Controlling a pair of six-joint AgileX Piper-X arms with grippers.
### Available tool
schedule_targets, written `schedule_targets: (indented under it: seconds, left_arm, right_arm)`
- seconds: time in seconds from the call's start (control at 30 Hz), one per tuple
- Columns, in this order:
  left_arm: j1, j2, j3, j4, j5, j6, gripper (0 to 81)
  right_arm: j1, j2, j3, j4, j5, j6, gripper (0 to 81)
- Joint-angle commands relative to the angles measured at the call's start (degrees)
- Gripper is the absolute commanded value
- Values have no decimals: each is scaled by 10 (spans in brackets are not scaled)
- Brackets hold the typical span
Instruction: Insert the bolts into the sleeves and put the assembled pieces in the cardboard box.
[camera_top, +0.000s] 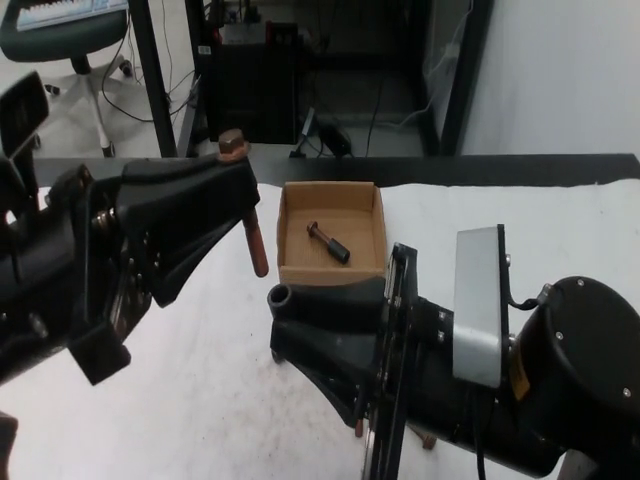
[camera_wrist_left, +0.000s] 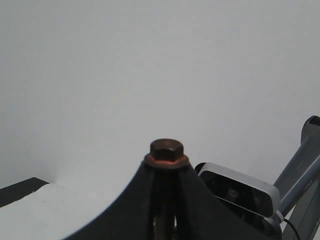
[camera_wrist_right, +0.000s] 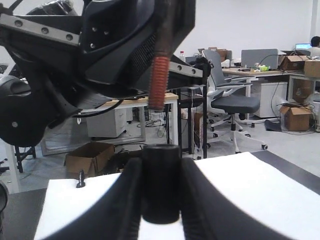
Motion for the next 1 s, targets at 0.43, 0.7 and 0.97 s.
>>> schedule_targets:
  seconds: [0.43, 0.7, 0.97]
  left_arm:
    - [-27, 16, 1, -11, 21, 39, 3]
    - [-34, 26, 1, -11, 21, 48, 3]
    - [-34, 26, 1, -17, 21, 51, 3]
  right_arm:
    - [1, -5, -21, 6, -17, 56, 8]
    - [1, -5, -38, 19, -17, 53, 8]
    - [-1, -5, -38, 34, -17, 52, 8]
